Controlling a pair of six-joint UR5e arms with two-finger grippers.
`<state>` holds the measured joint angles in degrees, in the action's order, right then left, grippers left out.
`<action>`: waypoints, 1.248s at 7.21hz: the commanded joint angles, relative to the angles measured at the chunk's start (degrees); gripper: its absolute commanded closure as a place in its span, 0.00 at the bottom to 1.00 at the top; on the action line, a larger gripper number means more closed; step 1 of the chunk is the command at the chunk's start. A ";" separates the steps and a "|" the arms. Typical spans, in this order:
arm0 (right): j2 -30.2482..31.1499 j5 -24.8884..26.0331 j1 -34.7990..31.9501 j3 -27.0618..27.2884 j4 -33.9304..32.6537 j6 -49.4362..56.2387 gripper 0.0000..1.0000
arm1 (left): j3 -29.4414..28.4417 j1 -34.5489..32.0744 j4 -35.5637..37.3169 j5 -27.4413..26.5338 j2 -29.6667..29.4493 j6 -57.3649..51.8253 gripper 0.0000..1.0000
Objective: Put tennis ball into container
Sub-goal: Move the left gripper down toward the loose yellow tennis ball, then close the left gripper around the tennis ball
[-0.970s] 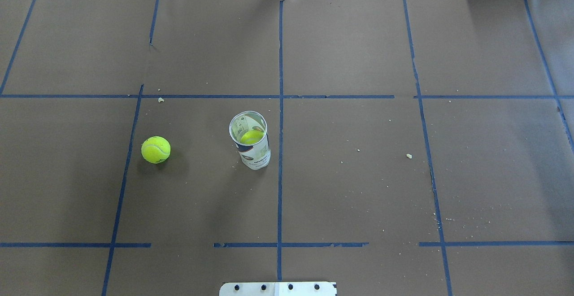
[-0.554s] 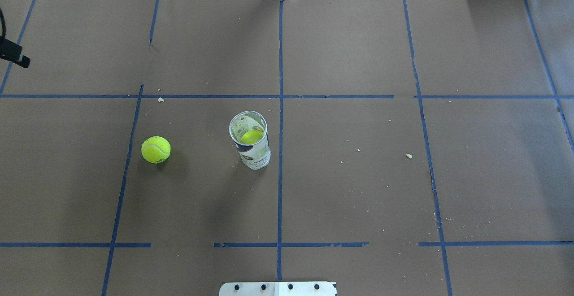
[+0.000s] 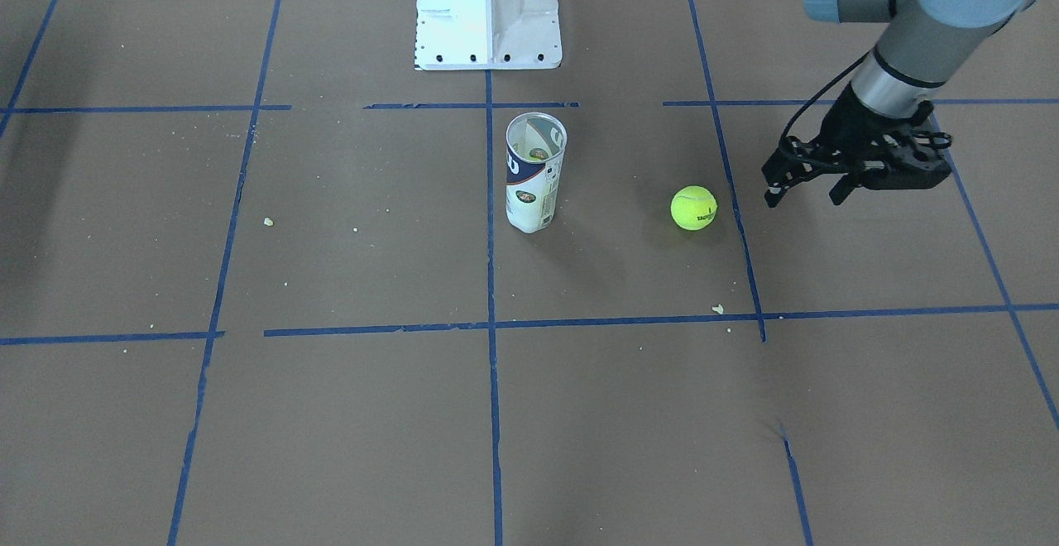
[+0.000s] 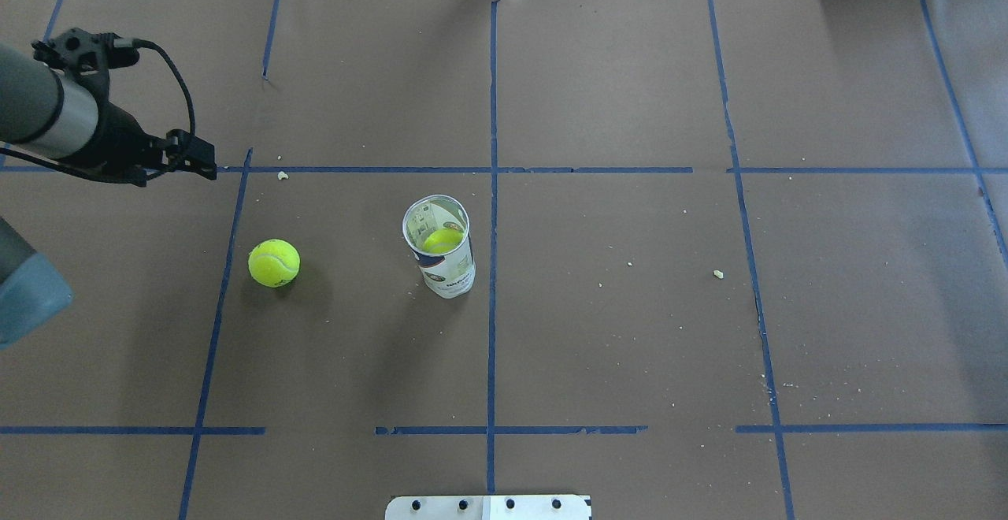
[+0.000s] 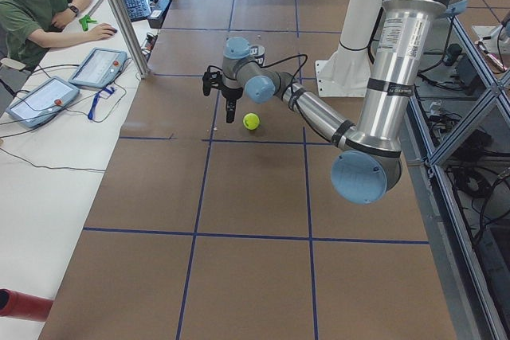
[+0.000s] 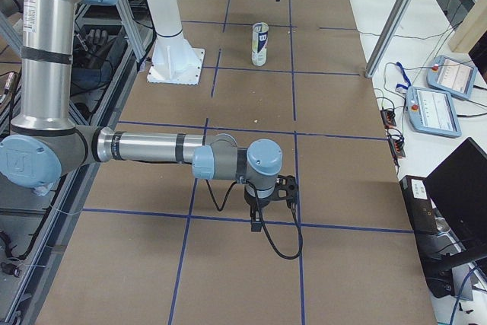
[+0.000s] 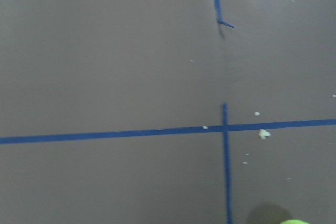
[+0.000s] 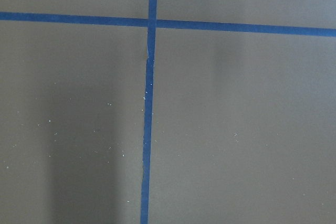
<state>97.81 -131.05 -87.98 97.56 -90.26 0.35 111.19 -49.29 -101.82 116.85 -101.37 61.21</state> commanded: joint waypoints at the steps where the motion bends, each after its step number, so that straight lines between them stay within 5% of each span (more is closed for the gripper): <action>1: 0.01 0.00 0.00 0.00 0.00 0.00 0.00 | -0.62 6.82 -1.88 -4.59 -0.31 7.15 0.00; 9: 0.01 0.00 0.00 0.00 0.00 0.00 0.00 | -9.32 15.35 -4.62 -10.59 -3.65 11.57 0.00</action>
<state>97.80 -131.04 -87.98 97.56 -90.26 0.35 103.07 -35.15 -106.43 106.66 -104.52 72.73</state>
